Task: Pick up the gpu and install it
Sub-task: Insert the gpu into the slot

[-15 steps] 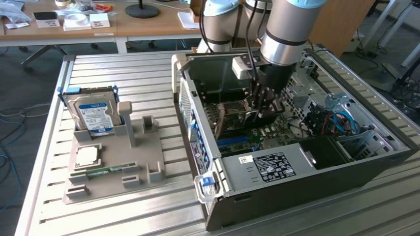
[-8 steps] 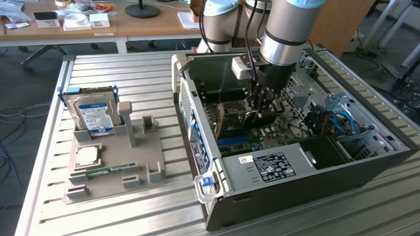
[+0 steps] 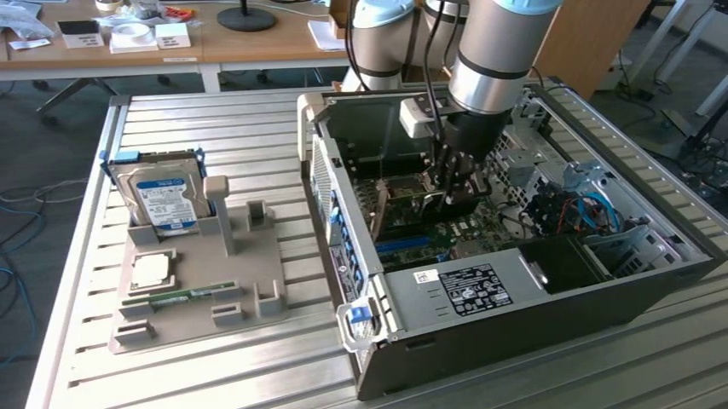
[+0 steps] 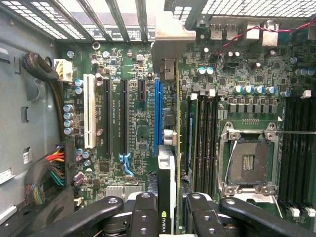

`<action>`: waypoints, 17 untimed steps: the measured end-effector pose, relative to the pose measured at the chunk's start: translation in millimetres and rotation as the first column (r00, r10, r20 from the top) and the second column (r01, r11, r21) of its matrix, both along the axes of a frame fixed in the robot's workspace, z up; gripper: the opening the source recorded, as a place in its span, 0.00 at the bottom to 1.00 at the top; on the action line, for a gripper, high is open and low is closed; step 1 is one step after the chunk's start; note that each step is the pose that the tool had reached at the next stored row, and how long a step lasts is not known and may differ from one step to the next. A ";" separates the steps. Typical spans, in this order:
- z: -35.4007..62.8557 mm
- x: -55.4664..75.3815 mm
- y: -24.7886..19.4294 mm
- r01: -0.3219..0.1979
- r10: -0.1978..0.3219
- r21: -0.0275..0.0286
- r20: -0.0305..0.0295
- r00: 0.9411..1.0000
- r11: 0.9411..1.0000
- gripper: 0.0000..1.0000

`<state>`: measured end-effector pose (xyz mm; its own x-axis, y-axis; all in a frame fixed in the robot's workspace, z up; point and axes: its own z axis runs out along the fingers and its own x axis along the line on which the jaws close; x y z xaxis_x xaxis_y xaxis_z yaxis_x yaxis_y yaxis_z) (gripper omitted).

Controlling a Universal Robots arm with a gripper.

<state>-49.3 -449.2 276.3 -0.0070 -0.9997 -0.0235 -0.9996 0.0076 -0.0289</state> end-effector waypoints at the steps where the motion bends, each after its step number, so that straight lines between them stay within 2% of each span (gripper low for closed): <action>1: 0.0 0.0 0.0 0.000 0.000 0.000 0.000 1.000 1.000 0.27; 6: 0.0 -0.2 -1.4 0.000 0.000 0.000 0.000 1.000 1.000 0.27; 17: -1.5 -0.2 -1.6 0.000 0.000 0.000 0.000 1.000 1.000 0.27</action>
